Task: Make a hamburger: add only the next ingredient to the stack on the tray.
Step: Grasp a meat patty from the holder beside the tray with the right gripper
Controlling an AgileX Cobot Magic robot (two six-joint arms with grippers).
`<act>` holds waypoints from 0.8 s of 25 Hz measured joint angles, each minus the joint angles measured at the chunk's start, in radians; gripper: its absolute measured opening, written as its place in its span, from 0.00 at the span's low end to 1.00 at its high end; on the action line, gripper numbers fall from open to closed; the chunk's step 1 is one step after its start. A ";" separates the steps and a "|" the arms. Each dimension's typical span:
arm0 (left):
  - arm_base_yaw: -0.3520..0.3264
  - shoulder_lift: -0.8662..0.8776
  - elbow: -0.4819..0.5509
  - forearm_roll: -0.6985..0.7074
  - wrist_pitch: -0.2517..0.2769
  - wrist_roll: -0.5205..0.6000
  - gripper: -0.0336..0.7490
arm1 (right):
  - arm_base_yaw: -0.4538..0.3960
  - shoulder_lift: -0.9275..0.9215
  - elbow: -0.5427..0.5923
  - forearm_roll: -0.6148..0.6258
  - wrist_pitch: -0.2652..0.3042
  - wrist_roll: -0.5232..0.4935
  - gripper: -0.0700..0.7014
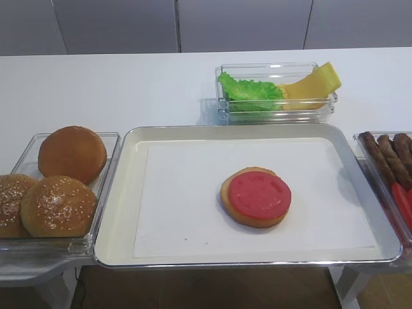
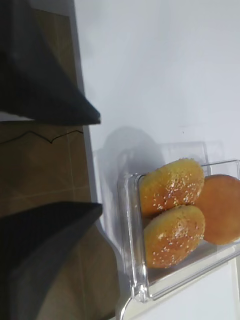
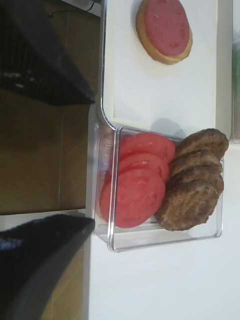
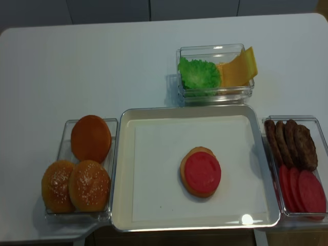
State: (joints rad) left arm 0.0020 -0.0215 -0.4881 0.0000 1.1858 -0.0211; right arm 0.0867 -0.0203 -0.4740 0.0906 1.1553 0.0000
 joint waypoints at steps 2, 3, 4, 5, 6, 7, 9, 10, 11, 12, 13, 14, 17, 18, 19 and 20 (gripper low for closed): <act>0.000 0.000 0.000 0.000 0.000 0.000 0.51 | 0.000 0.000 0.000 -0.002 0.000 0.000 0.75; 0.000 0.000 0.000 0.000 0.000 0.000 0.51 | 0.000 0.000 0.000 -0.002 0.000 0.000 0.75; 0.000 0.000 0.000 0.000 0.000 0.000 0.51 | 0.000 0.000 0.000 -0.002 0.000 0.000 0.75; 0.000 0.000 0.000 0.000 0.000 0.000 0.51 | 0.000 0.000 0.000 -0.002 0.000 0.000 0.75; 0.000 0.000 0.000 0.000 0.000 0.000 0.51 | 0.000 0.000 0.000 -0.002 0.000 0.000 0.75; 0.000 0.000 0.000 0.000 0.000 0.000 0.51 | 0.000 0.000 0.000 -0.002 0.000 0.000 0.75; 0.000 0.000 0.000 0.000 0.000 0.000 0.51 | 0.000 0.000 0.000 -0.002 0.000 0.000 0.75; 0.000 0.000 0.000 0.000 0.000 0.000 0.51 | 0.000 0.000 0.000 -0.002 0.000 0.000 0.75; 0.000 0.000 0.000 0.000 0.000 0.000 0.51 | 0.000 0.000 0.000 -0.002 0.000 0.000 0.75; 0.000 0.000 0.000 0.000 0.000 0.000 0.51 | 0.000 0.000 0.000 -0.002 0.000 0.000 0.75; 0.000 0.000 0.000 0.000 0.000 0.000 0.51 | 0.000 0.000 0.000 -0.002 0.000 0.000 0.75; 0.000 0.000 0.000 0.000 0.000 0.000 0.51 | 0.000 0.000 0.000 -0.002 -0.005 0.000 0.75; 0.000 0.000 0.000 0.000 0.000 0.000 0.51 | 0.000 0.013 -0.016 0.004 -0.030 0.000 0.75; 0.000 0.000 0.000 0.000 0.000 0.000 0.51 | 0.000 0.033 -0.028 0.004 -0.043 0.000 0.75; 0.000 0.000 0.000 0.000 0.000 0.000 0.51 | 0.000 0.056 -0.042 0.004 -0.058 0.000 0.75; 0.000 0.000 0.000 0.000 0.000 0.000 0.51 | 0.000 0.090 -0.056 0.004 -0.076 0.000 0.75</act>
State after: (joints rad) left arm 0.0020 -0.0215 -0.4881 0.0000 1.1858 -0.0211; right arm 0.0867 0.0693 -0.5302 0.0945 1.0796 0.0000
